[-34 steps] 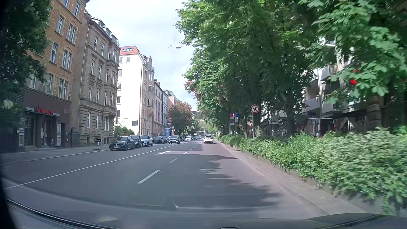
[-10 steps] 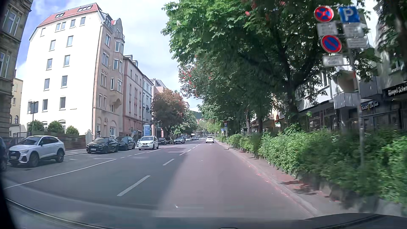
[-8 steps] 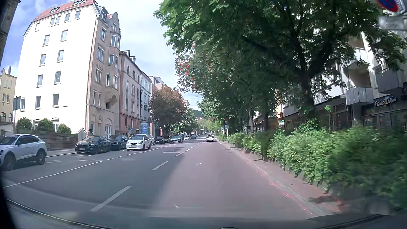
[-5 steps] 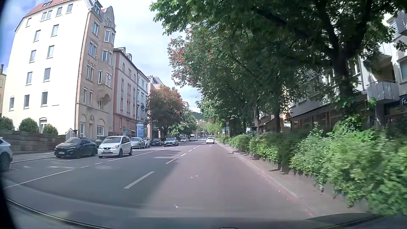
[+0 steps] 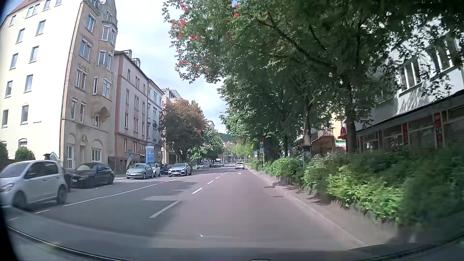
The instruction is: Follow the waypoints while adhering to traffic rules and regulations
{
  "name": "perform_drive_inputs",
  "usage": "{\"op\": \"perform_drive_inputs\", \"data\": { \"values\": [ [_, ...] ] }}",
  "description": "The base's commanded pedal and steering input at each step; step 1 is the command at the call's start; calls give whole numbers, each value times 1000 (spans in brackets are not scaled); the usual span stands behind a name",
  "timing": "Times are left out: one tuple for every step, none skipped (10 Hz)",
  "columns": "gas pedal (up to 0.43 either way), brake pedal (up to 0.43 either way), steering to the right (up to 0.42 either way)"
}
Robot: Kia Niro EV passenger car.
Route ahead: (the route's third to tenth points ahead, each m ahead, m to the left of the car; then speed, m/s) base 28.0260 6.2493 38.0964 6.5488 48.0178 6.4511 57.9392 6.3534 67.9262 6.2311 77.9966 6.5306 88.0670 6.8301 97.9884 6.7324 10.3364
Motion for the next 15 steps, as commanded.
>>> {"op": "perform_drive_inputs", "data": {
  "values": [
    [110,0,-1],
    [110,0,0],
    [110,0,0],
    [110,0,0],
    [110,0,0],
    [110,0,0],
    [110,0,0],
    [110,0,0],
    [110,0,0],
    [110,0,0],
    [110,0,0],
    [110,0,0],
    [110,0,0],
    [110,0,0],
    [110,0,0]
  ]
}}
